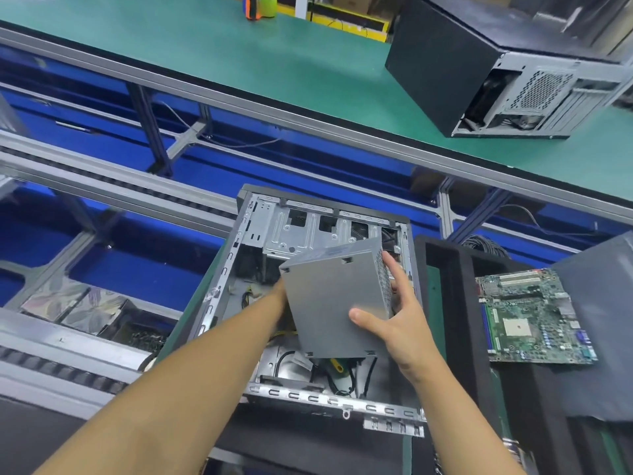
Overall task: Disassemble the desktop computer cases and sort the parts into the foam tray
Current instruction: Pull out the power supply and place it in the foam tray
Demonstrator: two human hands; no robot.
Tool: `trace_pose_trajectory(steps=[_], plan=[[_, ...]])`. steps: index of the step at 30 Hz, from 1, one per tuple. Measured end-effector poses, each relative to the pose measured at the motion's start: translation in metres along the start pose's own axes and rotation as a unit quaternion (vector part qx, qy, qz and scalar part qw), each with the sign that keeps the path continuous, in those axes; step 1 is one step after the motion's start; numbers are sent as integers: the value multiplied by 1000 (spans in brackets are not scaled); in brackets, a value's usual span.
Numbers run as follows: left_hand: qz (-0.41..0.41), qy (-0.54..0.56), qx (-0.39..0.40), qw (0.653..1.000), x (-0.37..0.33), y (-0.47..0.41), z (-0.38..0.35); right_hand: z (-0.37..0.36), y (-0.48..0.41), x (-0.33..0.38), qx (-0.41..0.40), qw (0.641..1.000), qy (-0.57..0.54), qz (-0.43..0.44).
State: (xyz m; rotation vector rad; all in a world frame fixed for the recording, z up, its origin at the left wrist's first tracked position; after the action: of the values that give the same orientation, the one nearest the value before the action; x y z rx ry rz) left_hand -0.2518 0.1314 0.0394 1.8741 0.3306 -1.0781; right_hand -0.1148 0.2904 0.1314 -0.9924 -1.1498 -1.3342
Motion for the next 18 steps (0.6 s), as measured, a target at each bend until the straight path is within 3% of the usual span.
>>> trace_pose_trajectory(steps=[3, 6, 12, 15, 18], plan=[[57, -43, 85, 994, 0, 17, -5, 3, 0, 0, 12, 1000, -5, 2], [150, -202, 165, 954, 2, 33, 5, 9, 3, 3, 16, 1000, -24, 8], [228, -273, 172, 919, -29, 63, 30, 30, 9, 18, -26, 992, -114, 56], [203, -323, 169, 909, -39, 76, 39, 44, 8, 31, -79, 979, -166, 91], [97, -276, 189, 937, -51, 87, 30, 60, 8, 47, -151, 958, -204, 133]])
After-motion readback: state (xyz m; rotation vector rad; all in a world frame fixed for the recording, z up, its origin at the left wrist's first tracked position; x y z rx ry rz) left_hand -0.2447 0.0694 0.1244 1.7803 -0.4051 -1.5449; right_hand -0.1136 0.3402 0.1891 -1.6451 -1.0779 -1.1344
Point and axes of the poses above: each hand's wrist, its own y-axis away from the middle knuckle, its own z-axis out of the back of the hand, x = y × z, the point moved 3 cm from there along -y, towards the middle knuckle, and after that the axes turned 15 degrees about x, right-handed, at the moved point
